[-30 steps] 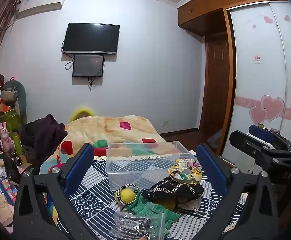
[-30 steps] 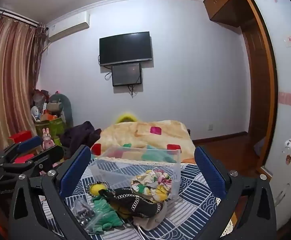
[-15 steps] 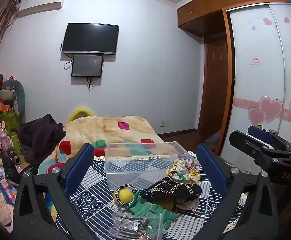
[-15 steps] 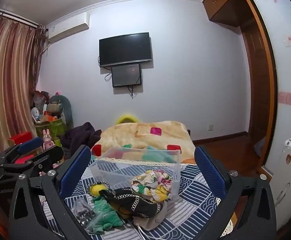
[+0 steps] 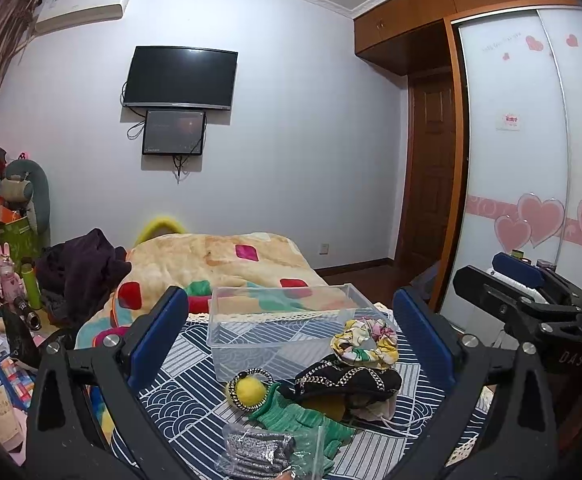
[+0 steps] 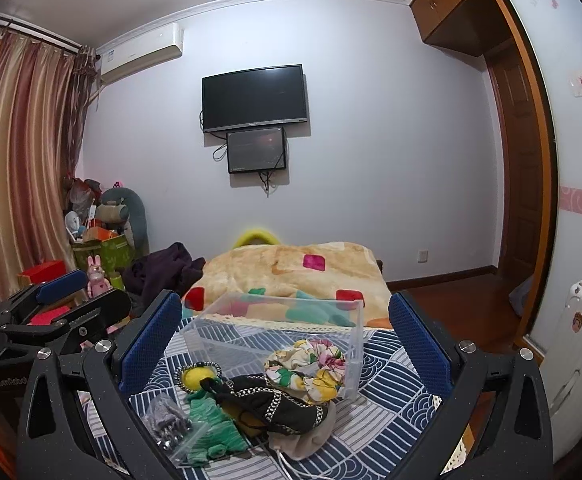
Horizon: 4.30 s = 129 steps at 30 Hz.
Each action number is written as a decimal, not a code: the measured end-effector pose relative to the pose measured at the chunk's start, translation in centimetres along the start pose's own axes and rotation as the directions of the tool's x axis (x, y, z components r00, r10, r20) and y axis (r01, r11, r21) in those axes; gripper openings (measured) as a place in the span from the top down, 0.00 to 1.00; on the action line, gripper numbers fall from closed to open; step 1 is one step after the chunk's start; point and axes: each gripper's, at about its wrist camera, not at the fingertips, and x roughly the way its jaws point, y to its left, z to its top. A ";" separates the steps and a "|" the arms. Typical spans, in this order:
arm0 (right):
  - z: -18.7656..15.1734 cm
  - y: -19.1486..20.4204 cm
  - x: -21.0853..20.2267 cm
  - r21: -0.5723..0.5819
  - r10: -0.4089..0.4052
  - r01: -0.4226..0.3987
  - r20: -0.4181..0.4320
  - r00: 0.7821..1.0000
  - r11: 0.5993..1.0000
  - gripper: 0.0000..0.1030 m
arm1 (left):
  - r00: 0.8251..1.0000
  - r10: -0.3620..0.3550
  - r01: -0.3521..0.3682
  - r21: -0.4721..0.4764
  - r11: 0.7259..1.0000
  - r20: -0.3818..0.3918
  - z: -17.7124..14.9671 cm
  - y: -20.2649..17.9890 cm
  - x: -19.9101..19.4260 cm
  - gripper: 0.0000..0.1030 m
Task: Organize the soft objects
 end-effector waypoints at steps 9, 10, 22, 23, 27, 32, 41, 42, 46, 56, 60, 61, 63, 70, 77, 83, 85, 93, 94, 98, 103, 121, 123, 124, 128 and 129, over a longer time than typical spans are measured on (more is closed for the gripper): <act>-0.1 0.0 0.1 0.007 0.001 -0.001 0.003 1.000 1.000 0.00 | 1.000 -0.002 0.002 -0.009 1.000 -0.001 0.2 0.2 0.1 0.00; -0.1 0.0 0.1 0.006 0.001 -0.001 0.003 1.000 1.000 0.00 | 1.000 0.000 0.000 -0.007 1.000 0.001 0.2 0.2 0.1 0.00; -0.2 -0.1 0.2 0.007 0.004 -0.004 0.007 1.000 1.000 0.00 | 1.000 0.004 -0.004 -0.002 1.000 0.003 0.1 0.2 0.0 0.00; -0.2 0.0 0.2 0.007 0.004 -0.004 0.007 1.000 1.000 0.00 | 1.000 0.004 -0.004 -0.001 1.000 0.000 0.1 0.2 0.1 0.00; -0.3 0.1 0.3 0.009 0.008 -0.008 0.006 1.000 1.000 0.00 | 1.000 0.008 -0.008 0.002 1.000 0.001 0.0 0.0 0.1 0.00; -0.3 0.0 0.2 0.009 0.010 -0.010 0.007 1.000 1.000 0.00 | 1.000 0.008 -0.008 0.000 1.000 -0.001 0.0 0.1 0.1 0.00; -0.3 0.0 0.2 0.008 0.009 -0.009 0.007 1.000 1.000 0.00 | 1.000 0.003 -0.003 -0.010 1.000 -0.006 0.1 0.4 0.1 0.00; -0.3 0.0 0.3 0.008 0.009 -0.009 0.007 1.000 1.000 0.00 | 1.000 0.002 -0.002 -0.011 1.000 -0.007 0.1 0.4 0.1 0.00; -0.4 0.0 0.3 0.008 0.010 -0.010 0.007 1.000 1.000 0.00 | 1.000 0.012 -0.012 -0.013 1.000 -0.009 0.2 0.5 0.1 0.00; -1.3 -0.6 1.5 0.034 0.036 -0.035 -0.044 0.998 0.999 0.00 | 0.995 -0.009 0.006 -0.030 1.000 -0.104 -1.0 1.3 2.6 0.00; -2.1 -1.1 3.0 0.058 0.063 -0.056 -0.116 0.991 0.997 0.00 | 0.990 0.007 -0.008 -0.006 1.000 -0.141 -2.2 1.1 4.0 0.00; -2.4 -1.3 3.4 0.062 0.067 -0.059 -0.135 0.989 0.996 0.00 | 0.989 0.019 -0.020 -0.004 1.000 -0.143 -2.5 1.2 4.3 0.00; -3.1 -1.6 4.3 0.072 0.066 -0.054 -0.175 0.982 0.996 0.00 | 0.987 0.032 -0.034 -0.010 0.999 -0.160 -3.1 1.7 5.1 0.01; -5.2 -2.8 6.6 0.087 0.029 -0.005 -0.275 0.961 0.996 0.02 | 0.954 0.028 -0.056 -0.086 0.995 -0.298 -5.5 4.8 9.1 0.30; -6.6 -4.8 8.5 0.155 0.032 0.027 -0.363 0.931 0.988 0.23 | 0.917 0.012 -0.070 -0.130 0.989 -0.399 -8.4 6.8 12.4 0.56; -7.7 -6.1 9.4 0.244 0.084 0.021 -0.413 0.907 0.970 0.36 | 0.896 -0.051 -0.043 -0.199 0.979 -0.441 -10.1 8.2 13.3 0.70; -8.0 -6.2 9.8 0.256 0.096 0.019 -0.429 0.898 0.967 0.46 | 0.894 -0.072 -0.020 -0.199 0.980 -0.442 -10.3 8.1 13.3 0.72; -8.1 -5.8 9.7 0.283 0.157 -0.038 -0.412 0.897 0.958 0.85 | 0.903 -0.060 -0.023 -0.187 0.982 -0.425 -10.1 7.7 13.1 0.92; -8.0 -5.7 9.6 0.278 0.156 -0.040 -0.407 0.900 0.960 0.87 | 0.905 -0.058 -0.026 -0.189 0.982 -0.422 -10.0 7.7 12.9 0.93; -7.4 -5.4 9.2 0.250 0.133 -0.037 -0.379 0.916 0.968 0.89 | 0.911 -0.054 -0.027 -0.192 0.981 -0.408 -9.6 7.9 12.5 0.94; -6.4 -5.4 8.9 0.232 0.120 -0.040 -0.343 0.932 0.972 0.90 | 0.925 -0.045 -0.025 -0.179 0.984 -0.378 -8.5 7.5 11.6 0.94; -1.9 -5.3 9.8 0.149 0.092 -0.057 -0.236 0.967 0.987 0.90 | 0.963 -0.038 -0.002 -0.146 0.989 -0.267 -1.5 7.9 13.3 0.94; -1.6 -5.5 10.5 0.148 0.091 -0.056 -0.238 0.967 0.987 0.90 | 0.960 -0.038 -0.001 -0.139 0.990 -0.277 -1.1 8.0 14.3 0.94; -1.5 -5.6 10.9 0.145 0.090 -0.056 -0.241 0.966 0.988 0.90 | 0.958 -0.040 0.001 -0.138 0.990 -0.284 -1.0 8.0 14.7 0.94; -1.1 -6.0 12.7 0.138 0.115 -0.081 -0.267 0.957 0.987 0.90 | 0.934 -0.071 0.024 -0.137 0.990 -0.349 -0.9 8.3 17.6 0.94; -1.2 -6.0 13.1 0.136 0.118 -0.083 -0.277 0.954 0.987 0.90 | 0.928 -0.075 0.029 -0.131 0.991 -0.365 -1.0 8.4 18.3 0.94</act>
